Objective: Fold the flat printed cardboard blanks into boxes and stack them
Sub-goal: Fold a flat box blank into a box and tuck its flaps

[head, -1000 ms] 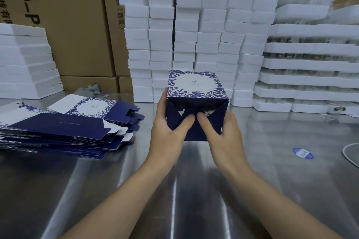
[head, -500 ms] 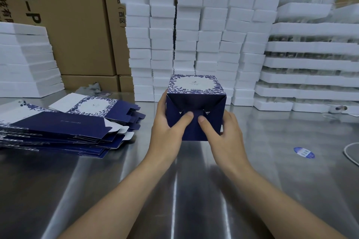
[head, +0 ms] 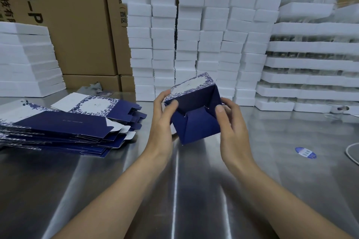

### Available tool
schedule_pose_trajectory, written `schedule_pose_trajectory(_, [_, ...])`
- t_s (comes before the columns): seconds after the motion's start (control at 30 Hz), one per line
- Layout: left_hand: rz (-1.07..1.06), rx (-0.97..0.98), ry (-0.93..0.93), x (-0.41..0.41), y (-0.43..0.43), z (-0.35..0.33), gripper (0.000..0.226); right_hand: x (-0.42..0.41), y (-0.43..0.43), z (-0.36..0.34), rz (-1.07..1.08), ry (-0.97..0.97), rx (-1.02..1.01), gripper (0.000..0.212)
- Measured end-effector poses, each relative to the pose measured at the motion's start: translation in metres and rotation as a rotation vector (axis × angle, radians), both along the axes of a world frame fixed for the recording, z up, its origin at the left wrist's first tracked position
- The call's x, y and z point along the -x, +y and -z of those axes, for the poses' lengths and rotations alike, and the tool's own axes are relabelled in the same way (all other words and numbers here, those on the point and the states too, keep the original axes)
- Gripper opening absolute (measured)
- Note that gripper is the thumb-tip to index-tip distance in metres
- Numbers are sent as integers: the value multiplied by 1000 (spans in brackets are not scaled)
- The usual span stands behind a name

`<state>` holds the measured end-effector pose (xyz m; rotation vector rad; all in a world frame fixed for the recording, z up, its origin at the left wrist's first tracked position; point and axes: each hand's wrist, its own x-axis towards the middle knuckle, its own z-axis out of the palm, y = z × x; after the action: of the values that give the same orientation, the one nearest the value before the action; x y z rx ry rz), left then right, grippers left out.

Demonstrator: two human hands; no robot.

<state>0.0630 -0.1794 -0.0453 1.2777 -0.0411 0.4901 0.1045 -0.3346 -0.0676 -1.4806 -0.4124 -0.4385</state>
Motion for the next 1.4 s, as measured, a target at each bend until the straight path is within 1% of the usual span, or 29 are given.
schedule_pose_trajectory(0.03, [-10,34,30,-1,3,-1,19,0,-1,-3,9,-3,-29,49])
schedule_pose_trajectory(0.13, [-17,90,140,-8,13,2,38,-3,-6,-11,35,5,-85,41])
schedule_pose_trajectory(0.17, [-15,110,177,-9,16,3,37,-3,-8,-13,39,10,-73,36])
schedule_pose_trajectory(0.23, [-15,145,216,-14,19,8,26,-3,-8,-14,12,15,-19,29])
schedule_pose_trajectory(0.3, [-47,147,216,-19,20,12,23,-1,-7,-13,-36,39,24,28])
schedule_pose_trajectory(0.37, [-69,170,211,-21,21,13,25,2,-4,-12,-60,57,32,33])
schedule_pose_trajectory(0.5, [-80,251,232,-20,23,13,30,5,-4,-14,-149,77,-28,48])
schedule_pose_trajectory(0.6, [-25,255,267,-16,21,12,48,3,-3,-10,-170,45,34,50])
schedule_pose_trajectory(0.67, [-8,227,279,-15,19,13,50,2,-2,-5,-119,-4,85,54])
schedule_pose_trajectory(0.77, [-37,180,266,-17,18,16,37,0,-5,-1,-47,-58,95,71])
schedule_pose_trajectory(0.87, [-14,133,273,-15,16,12,19,-3,-8,-3,3,-94,138,75])
schedule_pose_trajectory(0.9, [17,116,285,-11,14,8,24,-2,-8,-3,12,-107,175,75])
schedule_pose_trajectory(0.97, [73,86,307,-10,10,8,48,0,-6,-2,-16,-119,233,73])
schedule_pose_trajectory(1.03, [81,33,287,-9,9,9,53,3,-5,-2,-77,-119,240,64])
schedule_pose_trajectory(1.13, [32,6,218,-8,14,10,55,3,-4,-4,-118,-65,109,46])
schedule_pose_trajectory(1.2, [13,-37,159,-9,16,10,72,1,-4,-7,-65,-43,62,40])
schedule_pose_trajectory(1.27, [54,-73,111,-7,17,6,90,-3,-7,-6,-21,-67,91,39])
schedule_pose_trajectory(1.33, [85,-73,108,-8,18,6,109,-7,-11,-6,-3,-99,130,41])
schedule_pose_trajectory(1.4, [54,-77,114,-9,18,6,127,-8,-15,-7,78,-150,211,47])
